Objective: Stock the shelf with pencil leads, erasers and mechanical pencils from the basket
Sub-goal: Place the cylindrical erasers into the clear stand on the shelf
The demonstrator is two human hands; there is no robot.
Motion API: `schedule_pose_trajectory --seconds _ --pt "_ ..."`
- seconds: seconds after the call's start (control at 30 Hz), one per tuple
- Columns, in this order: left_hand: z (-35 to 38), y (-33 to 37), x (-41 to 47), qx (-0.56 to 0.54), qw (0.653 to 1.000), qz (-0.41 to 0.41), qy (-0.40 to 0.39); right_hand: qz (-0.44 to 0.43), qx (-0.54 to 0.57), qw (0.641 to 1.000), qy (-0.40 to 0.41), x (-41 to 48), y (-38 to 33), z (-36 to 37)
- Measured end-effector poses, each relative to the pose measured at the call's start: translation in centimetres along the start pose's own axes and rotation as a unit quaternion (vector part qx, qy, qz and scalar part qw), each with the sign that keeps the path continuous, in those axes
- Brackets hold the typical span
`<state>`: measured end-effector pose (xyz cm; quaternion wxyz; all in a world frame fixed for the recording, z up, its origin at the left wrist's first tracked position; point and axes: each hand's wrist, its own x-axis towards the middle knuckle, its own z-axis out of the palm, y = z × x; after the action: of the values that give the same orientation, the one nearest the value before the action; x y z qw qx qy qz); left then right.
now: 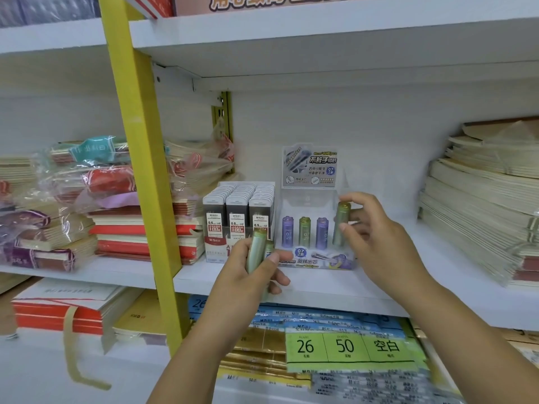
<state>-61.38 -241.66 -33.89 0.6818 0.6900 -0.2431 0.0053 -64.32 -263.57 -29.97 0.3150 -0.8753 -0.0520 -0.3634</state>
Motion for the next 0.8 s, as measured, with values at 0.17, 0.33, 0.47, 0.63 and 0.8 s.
schedule_pose_trajectory --seconds 0.17,0.33,0.47,0.63,0.8 --pt "-0.1 0.1 0.1 -0.035 0.999 0.004 0.002 0.011 -0.019 1.0 -0.009 -0.1 0.4 0.0" --pt "-0.1 0.1 0.0 -0.058 0.998 -0.001 -0.006 0.011 -0.031 0.999 0.003 -0.3 0.6 0.2" --pt "-0.1 0.2 -0.2 -0.052 0.998 -0.013 -0.015 0.014 -0.068 0.998 0.001 -0.5 0.9 0.6" --pt "0.1 0.2 -0.1 -0.042 0.999 -0.011 -0.013 0.035 -0.07 0.997 -0.008 -0.9 1.5 1.0" --pt "0.0 0.0 -0.2 -0.065 0.997 -0.03 -0.031 -0.043 -0.137 0.988 0.047 -1.1 0.1 0.3"
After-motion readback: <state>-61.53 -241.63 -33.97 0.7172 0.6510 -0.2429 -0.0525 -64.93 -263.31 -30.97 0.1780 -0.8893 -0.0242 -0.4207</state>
